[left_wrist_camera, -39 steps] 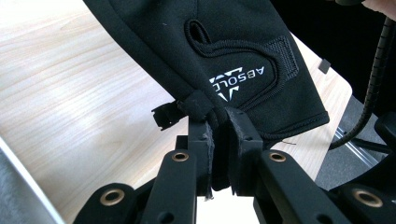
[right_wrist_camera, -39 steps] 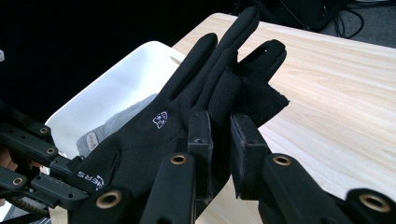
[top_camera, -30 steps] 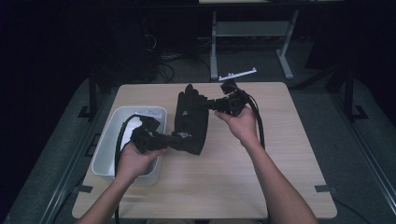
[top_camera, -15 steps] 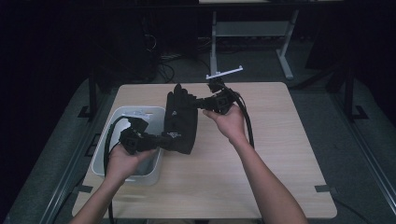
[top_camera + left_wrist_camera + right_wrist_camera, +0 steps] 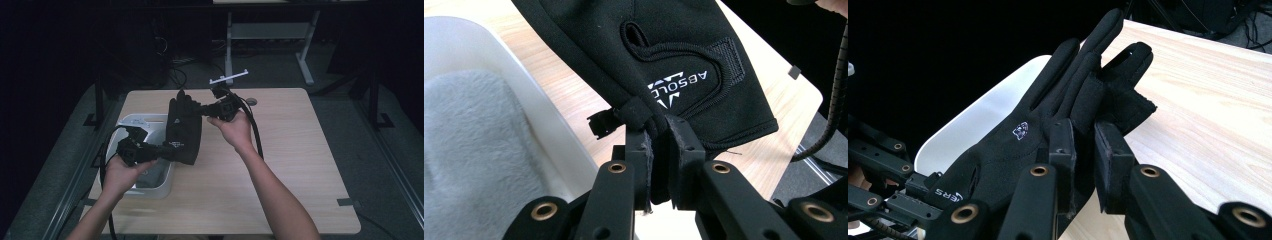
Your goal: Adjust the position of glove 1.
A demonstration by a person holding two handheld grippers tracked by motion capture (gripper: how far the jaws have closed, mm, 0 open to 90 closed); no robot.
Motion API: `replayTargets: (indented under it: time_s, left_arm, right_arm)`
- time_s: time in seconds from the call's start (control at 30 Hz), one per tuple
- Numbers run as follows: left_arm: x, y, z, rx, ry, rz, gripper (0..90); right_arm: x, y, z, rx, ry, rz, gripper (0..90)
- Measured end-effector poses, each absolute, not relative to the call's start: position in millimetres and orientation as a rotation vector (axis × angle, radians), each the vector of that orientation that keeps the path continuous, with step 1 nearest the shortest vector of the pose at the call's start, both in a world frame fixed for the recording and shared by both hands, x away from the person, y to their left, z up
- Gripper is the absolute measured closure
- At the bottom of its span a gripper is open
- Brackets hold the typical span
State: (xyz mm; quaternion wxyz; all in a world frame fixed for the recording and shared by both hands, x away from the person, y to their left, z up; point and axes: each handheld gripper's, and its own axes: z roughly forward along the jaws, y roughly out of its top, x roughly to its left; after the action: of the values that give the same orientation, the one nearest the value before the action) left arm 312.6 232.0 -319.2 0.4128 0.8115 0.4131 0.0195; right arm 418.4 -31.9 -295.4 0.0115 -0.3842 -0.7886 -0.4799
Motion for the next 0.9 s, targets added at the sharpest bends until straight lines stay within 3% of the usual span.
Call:
replayTargets:
  time_s: [0.9]
  left_arm:
    - [306.4, 292.1, -327.8, 2.006, 1.154, 0.086, 81.4]
  right_arm:
    - [430.1, 35.2, -306.2, -1.134, -2.452, -1.465, 79.4]
